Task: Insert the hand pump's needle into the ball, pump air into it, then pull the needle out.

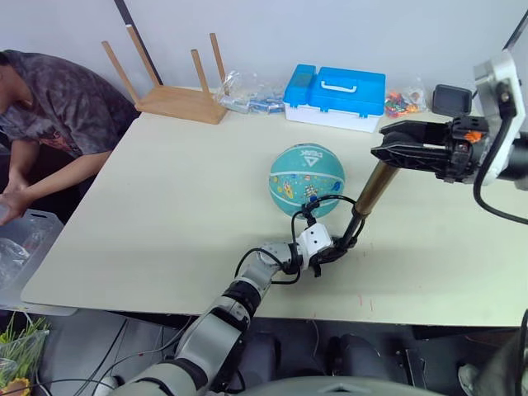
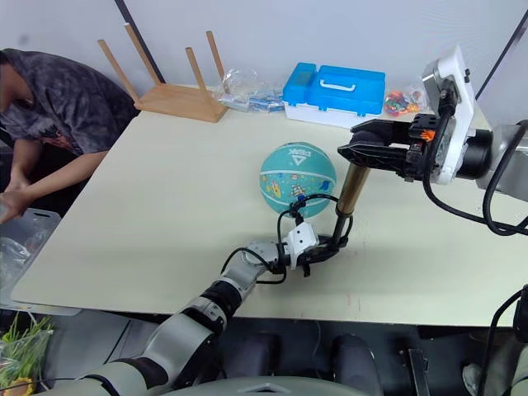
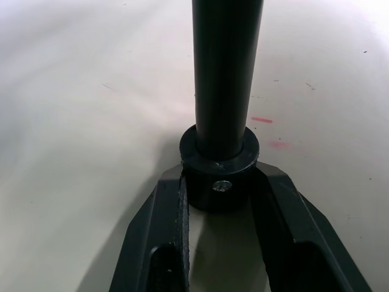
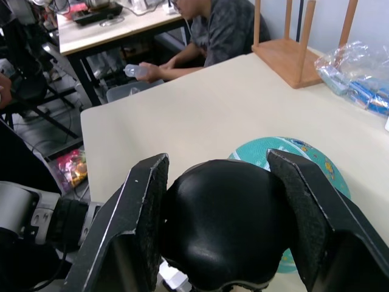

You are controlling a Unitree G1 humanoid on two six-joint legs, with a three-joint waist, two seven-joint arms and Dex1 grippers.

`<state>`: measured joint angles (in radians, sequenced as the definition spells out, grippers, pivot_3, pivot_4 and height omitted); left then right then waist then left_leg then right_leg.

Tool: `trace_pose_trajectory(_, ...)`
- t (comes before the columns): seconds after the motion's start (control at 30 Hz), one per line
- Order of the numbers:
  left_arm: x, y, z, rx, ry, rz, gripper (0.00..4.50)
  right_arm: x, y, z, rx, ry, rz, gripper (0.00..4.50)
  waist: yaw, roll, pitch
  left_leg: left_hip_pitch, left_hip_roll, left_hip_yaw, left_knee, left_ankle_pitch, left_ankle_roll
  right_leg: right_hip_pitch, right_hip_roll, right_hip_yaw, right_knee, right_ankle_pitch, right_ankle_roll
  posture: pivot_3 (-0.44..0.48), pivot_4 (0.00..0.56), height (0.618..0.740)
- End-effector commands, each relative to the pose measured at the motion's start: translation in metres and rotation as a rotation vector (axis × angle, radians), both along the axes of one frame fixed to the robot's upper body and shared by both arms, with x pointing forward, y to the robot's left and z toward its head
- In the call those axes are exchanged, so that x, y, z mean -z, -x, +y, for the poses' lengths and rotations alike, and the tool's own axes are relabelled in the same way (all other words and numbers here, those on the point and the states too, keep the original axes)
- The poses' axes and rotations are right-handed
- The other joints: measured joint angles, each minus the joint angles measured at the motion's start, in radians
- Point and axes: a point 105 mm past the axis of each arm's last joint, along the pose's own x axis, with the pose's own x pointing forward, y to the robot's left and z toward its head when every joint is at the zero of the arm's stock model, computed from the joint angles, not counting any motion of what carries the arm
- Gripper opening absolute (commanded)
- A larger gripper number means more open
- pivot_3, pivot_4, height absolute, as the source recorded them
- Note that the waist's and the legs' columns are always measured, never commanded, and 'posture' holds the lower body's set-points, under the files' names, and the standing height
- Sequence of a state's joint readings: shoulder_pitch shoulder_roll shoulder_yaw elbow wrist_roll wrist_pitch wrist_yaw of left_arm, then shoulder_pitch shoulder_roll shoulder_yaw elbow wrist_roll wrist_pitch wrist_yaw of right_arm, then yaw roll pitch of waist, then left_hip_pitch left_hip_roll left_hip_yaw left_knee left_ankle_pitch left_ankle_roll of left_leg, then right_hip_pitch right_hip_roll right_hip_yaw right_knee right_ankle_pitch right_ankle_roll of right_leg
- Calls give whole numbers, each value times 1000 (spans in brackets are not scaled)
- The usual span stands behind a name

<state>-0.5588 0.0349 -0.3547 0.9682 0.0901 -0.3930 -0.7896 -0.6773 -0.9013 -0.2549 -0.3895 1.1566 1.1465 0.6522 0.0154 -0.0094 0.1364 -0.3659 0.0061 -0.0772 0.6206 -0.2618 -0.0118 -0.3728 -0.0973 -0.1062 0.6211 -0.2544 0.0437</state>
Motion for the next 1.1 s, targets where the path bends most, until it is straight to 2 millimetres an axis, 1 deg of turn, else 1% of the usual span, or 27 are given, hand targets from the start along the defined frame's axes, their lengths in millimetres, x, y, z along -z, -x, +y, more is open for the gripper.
trace_pose_trajectory(0.03, 91, 46, 54, -96, -261, 305, 954, 43, -11, 6, 15, 15, 63, 2073, -1, -3, -5, 2, 0, 0, 0, 0, 0, 2, 0, 0, 0, 0, 0, 0, 150, 740)
trace_pose_trajectory(0.1, 92, 46, 56, -100, -264, 306, 954, 71, -18, 8, 32, 31, 114, 2073, -3, -3, -8, 3, 0, 1, 0, 0, 0, 4, 0, 0, 0, 0, 0, 0, 150, 740)
trace_pose_trajectory(0.17, 92, 46, 58, -107, -264, 305, 954, 106, -23, 11, 45, 62, 175, 2073, -7, -5, -11, 6, 1, 2, -1, -3, -4, 8, -1, 0, 0, 0, 0, 0, 150, 740)
trace_pose_trajectory(0.23, 92, 46, 59, -111, -265, 304, 954, 137, -25, 12, 58, 104, 224, 2073, -9, -7, -14, 7, 4, 2, -1, -3, -5, 9, -2, -4, 0, -3, -4, 0, 150, 740)
trace_pose_trajectory(0.33, 92, 46, 60, -114, -265, 302, 954, 183, -22, 17, 62, 170, 288, 2073, -13, -9, -19, 9, 5, 2, -2, -3, -5, 9, -3, -4, 0, -3, -4, 0, 150, 740)
trace_pose_trajectory(0.4, 93, 46, 60, -116, -264, 302, 954, 199, -20, 21, 57, 176, 311, 2073, -14, -12, -22, 14, 5, 2, -5, -3, -5, 14, -4, -5, 0, -3, -4, 0, 150, 740)
trace_pose_trajectory(0.43, 92, 46, 60, -116, -263, 301, 954, 211, -20, 21, 65, 193, 327, 2073, -15, -13, -23, 15, 5, 2, -6, -3, -5, 14, -5, -6, 0, -2, -4, 0, 150, 740)
trace_pose_trajectory(0.5, 92, 46, 60, -116, -260, 299, 954, 228, -20, 21, 66, 224, 341, 2073, -20, -12, -25, 17, 5, 3, -6, -3, -5, 15, -7, -6, 0, -3, -4, 0, 150, 740)
trace_pose_trajectory(0.57, 91, 46, 59, -113, -258, 298, 954, 231, -20, 22, 61, 217, 342, 2073, -25, -14, -27, 20, 6, 4, -7, -4, -5, 17, -8, -5, 0, -3, -4, 0, 150, 740)
trace_pose_trajectory(0.63, 90, 44, 59, -112, -255, 295, 954, 225, -22, 21, 60, 209, 321, 2073, -26, -14, -27, 21, 9, 3, -7, -4, -5, 18, -9, -6, 0, -3, -4, 0, 150, 740)
trace_pose_trajectory(0.7, 88, 43, 58, -111, -253, 293, 954, 209, -27, 20, 58, 189, 269, 2073, -27, -14, -27, 21, 10, 3, -7, -4, -5, 18, -10, -6, -1, -3, -4, 0, 150, 740)
trace_pose_trajectory(0.73, 87, 42, 58, -111, -252, 292, 954, 197, -30, 19, 59, 175, 236, 2073, -26, -13, -27, 21, 11, 3, -7, -4, -6, 18, -10, -6, -1, -3, -4, 0, 150, 740)
trace_pose_trajectory(0.8, 86, 41, 58, -110, -250, 291, 954, 184, -32, 19, 57, 161, 200, 2073, -26, -13, -27, 21, 11, 2, -7, -4, -6, 18, -10, -6, -1, -3, -5, 0, 150, 740)
trace_pose_trajectory(0.83, 86, 40, 57, -107, -248, 291, 954, 165, -33, 17, 53, 145, 152, 2073, -25, -12, -26, 21, 11, 2, -7, -4, -6, 18, -10, -6, -1, -3, -5, 0, 150, 740)
trace_pose_trajectory(0.87, 85, 40, 56, -106, -247, 290, 954, 153, -34, 16, 49, 135, 121, 2073, -23, -10, -24, 20, 11, 2, -7, -4, -6, 18, -10, -7, -1, -3, -5, 0, 150, 740)
trace_pose_trajectory(0.9, 85, 40, 56, -103, -245, 291, 954, 133, -35, 15, 50, 108, 81, 2073, -22, -9, -23, 20, 11, 2, -7, -4, -6, 18, -10, -7, -2, -3, -5, 0, 150, 740)
trace_pose_trajectory(1.0, 84, 40, 55, -99, -242, 292, 954, 84, -32, 12, 44, 53, 0, 2073, -18, -6, -16, 19, 9, 3, -7, -4, -5, 15, -9, -8, -3, -3, -4, 0, 150, 740)
trace_pose_trajectory(1.03, 84, 40, 55, -98, -241, 292, 954, 72, -30, 10, 44, 42, -20, 2073, -15, -1, -12, 18, 8, 3, -7, -4, -5, 13, -9, -8, -3, -3, -4, 0, 150, 740)
trace_pose_trajectory(1.07, 84, 40, 55, -97, -241, 292, 954, 61, -29, 8, 46, 32, -37, 2073, -10, 3, -8, 17, 5, 3, -7, -3, -5, 11, -9, -8, -3, 0, 1, 0, 150, 740)
trace_pose_trajectory(1.1, 84, 40, 54, -95, -240, 293, 954, 42, -26, 7, 42, 8, -59, 2073, -3, 4, -7, 15, 3, 3, -6, -2, -3, 10, -9, -9, -3, 0, 1, 0, 150, 740)
